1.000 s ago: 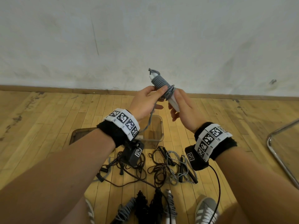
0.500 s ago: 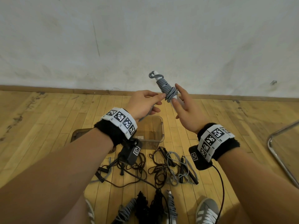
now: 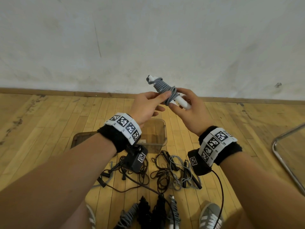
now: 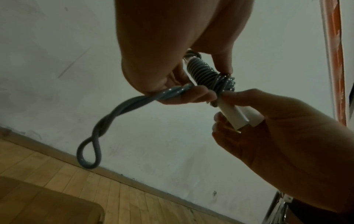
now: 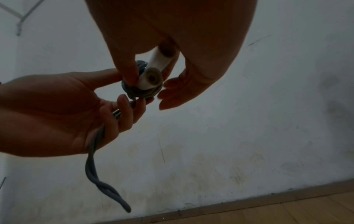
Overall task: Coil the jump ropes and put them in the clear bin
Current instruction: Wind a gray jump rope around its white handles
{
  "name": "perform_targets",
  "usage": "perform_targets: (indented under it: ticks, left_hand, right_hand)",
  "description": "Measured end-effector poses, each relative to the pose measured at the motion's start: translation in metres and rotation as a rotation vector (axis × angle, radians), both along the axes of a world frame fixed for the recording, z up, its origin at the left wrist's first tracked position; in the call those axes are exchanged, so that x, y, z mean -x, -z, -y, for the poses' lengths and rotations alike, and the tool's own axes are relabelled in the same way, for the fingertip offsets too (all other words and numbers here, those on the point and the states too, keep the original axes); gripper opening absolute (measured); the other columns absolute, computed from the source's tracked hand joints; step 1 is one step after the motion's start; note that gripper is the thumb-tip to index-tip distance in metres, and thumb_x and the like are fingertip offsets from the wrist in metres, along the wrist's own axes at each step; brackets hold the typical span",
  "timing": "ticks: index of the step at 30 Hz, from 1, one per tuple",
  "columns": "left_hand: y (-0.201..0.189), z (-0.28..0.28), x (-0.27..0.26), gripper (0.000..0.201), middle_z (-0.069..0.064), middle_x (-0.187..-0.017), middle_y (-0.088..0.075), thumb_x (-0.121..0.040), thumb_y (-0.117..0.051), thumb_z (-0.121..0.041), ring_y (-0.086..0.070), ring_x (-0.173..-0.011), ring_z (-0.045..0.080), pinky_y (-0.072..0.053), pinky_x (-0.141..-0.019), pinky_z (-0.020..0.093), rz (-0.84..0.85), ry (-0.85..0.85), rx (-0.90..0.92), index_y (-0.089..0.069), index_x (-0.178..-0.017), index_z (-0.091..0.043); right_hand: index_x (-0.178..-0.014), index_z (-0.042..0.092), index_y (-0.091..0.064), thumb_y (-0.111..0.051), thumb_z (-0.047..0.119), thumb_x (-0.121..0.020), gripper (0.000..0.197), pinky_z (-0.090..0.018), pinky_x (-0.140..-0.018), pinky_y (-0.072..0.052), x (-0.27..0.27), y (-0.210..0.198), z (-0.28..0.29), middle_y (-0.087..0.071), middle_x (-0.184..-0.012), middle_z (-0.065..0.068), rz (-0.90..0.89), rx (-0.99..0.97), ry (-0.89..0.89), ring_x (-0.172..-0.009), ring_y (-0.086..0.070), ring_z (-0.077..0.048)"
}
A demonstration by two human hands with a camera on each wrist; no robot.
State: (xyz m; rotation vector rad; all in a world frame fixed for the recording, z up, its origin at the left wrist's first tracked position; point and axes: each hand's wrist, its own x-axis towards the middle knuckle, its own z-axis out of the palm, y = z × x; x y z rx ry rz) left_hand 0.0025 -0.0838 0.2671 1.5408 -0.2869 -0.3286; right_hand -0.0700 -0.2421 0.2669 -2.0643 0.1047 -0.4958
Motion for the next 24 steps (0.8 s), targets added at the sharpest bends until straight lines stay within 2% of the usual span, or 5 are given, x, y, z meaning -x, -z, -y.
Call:
perform_targets:
  ticks: [4, 10, 17, 21, 24]
  left_hand:
    - [-0.003, 0.0, 0.001, 0.027, -0.005, -0.098, -0.079, -0.094, -0.07, -0.041, -0.075, -0.085, 0.011, -0.054, -0.074, 0.027, 0.023, 0.044, 0.021, -0.075, -0.109, -0.019]
    - [0.005, 0.0, -0.004, 0.038, 0.002, -0.101, -0.078, -0.091, -0.074, -0.042, -0.076, -0.091, 0.018, -0.06, -0.093, 0.039, 0.013, 0.048, -0.04, -0.07, -0.115, -0.013]
    - [0.006, 0.002, -0.002, 0.034, 0.0, -0.082, -0.072, -0.09, -0.074, -0.045, -0.067, -0.062, 0.008, -0.053, -0.062, 0.026, -0.03, 0.055, -0.096, -0.074, -0.104, -0.014]
    - [0.003, 0.004, 0.001, 0.024, 0.003, -0.088, -0.076, -0.094, -0.073, -0.036, -0.069, -0.065, 0.009, -0.055, -0.06, 0.022, -0.047, 0.027, -0.034, -0.075, -0.104, -0.014]
    - [0.0, 0.004, 0.0, 0.037, 0.005, -0.095, -0.079, -0.092, -0.071, -0.047, -0.073, -0.07, 0.013, -0.055, -0.06, 0.023, -0.095, 0.0, 0.007, -0.076, -0.104, -0.013]
  right_hand:
    - [-0.145, 0.02, -0.045, -0.064, 0.017, -0.099, 0.05, -0.032, -0.074, -0.063, 0.004, -0.007, -0.002, -0.07, -0.108, -0.005, -0.095, -0.176, -0.092, -0.086, -0.075, -0.021]
    - [-0.147, 0.021, -0.044, -0.06, 0.011, -0.101, 0.05, -0.031, -0.074, -0.063, 0.005, 0.0, 0.005, -0.07, -0.115, -0.008, -0.077, -0.048, -0.094, -0.082, -0.075, -0.016]
    - [-0.147, 0.029, -0.041, -0.059, 0.017, -0.101, 0.052, -0.04, -0.071, -0.059, 0.005, 0.003, 0.009, -0.068, -0.1, 0.006, -0.019, 0.227, -0.002, -0.078, -0.069, -0.015]
    - [-0.15, 0.028, -0.036, -0.052, 0.02, -0.104, 0.05, -0.018, -0.059, -0.045, 0.002, 0.002, 0.006, -0.067, -0.101, 0.006, -0.016, 0.291, 0.012, -0.071, -0.061, -0.002]
    - [-0.153, 0.033, -0.029, -0.039, 0.034, -0.109, 0.045, -0.026, -0.075, -0.05, 0.0, 0.007, 0.001, -0.06, -0.118, 0.006, -0.042, 0.194, -0.063, -0.082, -0.057, 0.003]
